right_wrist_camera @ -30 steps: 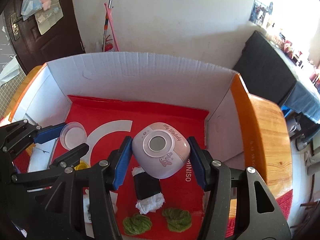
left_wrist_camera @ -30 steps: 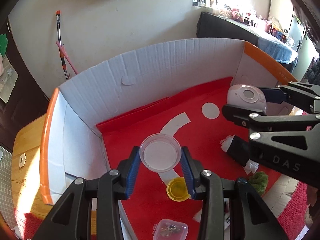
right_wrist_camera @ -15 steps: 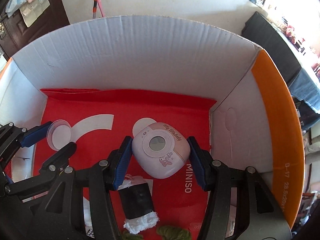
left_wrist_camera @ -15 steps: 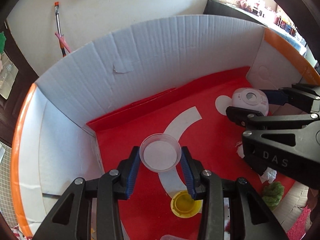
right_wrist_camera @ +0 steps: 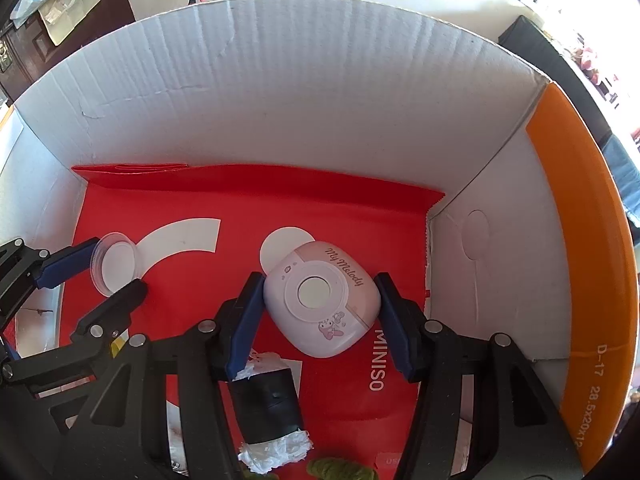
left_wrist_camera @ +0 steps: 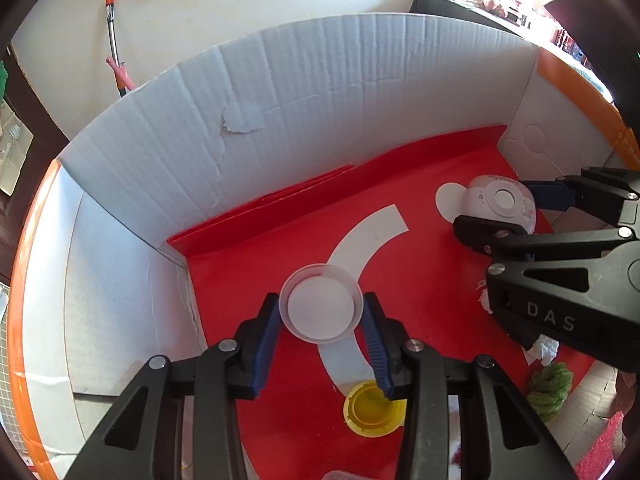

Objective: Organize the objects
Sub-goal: 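Lower the clear lid with the left gripper while the right gripper lowers the pink device onto the box floor, then open the left gripper releasing the clear lid while the right gripper releases the pink device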

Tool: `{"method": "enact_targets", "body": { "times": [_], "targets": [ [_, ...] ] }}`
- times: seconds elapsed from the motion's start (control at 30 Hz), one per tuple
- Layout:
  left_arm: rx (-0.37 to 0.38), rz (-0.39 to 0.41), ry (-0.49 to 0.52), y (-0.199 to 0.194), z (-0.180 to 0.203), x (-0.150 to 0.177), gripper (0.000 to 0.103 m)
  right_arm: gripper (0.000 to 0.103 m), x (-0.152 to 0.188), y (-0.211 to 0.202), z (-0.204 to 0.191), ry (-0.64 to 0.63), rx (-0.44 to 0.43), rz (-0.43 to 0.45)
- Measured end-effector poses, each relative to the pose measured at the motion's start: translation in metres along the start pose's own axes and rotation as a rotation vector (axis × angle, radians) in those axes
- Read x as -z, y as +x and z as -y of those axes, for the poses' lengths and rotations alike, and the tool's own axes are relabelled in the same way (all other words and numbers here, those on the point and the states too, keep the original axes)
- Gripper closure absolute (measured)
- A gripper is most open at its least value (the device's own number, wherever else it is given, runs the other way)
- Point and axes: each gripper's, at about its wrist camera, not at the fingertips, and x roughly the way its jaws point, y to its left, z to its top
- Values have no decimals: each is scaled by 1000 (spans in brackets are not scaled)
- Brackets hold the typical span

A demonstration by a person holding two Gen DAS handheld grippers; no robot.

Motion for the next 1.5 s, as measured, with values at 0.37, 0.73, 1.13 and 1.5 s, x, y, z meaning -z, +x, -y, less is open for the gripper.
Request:
{"method": "enact_targets", "body": {
  "times": [0.37, 0.73, 1.13, 1.5],
  "targets": [
    [-11, 0, -1, 5, 4, -18, 56, 49, 2, -3, -7, -20, 10, -3],
    [-15, 0, -4, 7, 4, -22, 51, 46, 8, -3, -15, -15, 15, -1],
    [-15, 0, 2, 7, 4, -24, 47, 45, 16, -11, -19, -1, 18, -1],
    [-20, 27, 20, -1, -15, -12, 46, 45, 31, -29, -36, 2, 32, 50]
  ]
}}
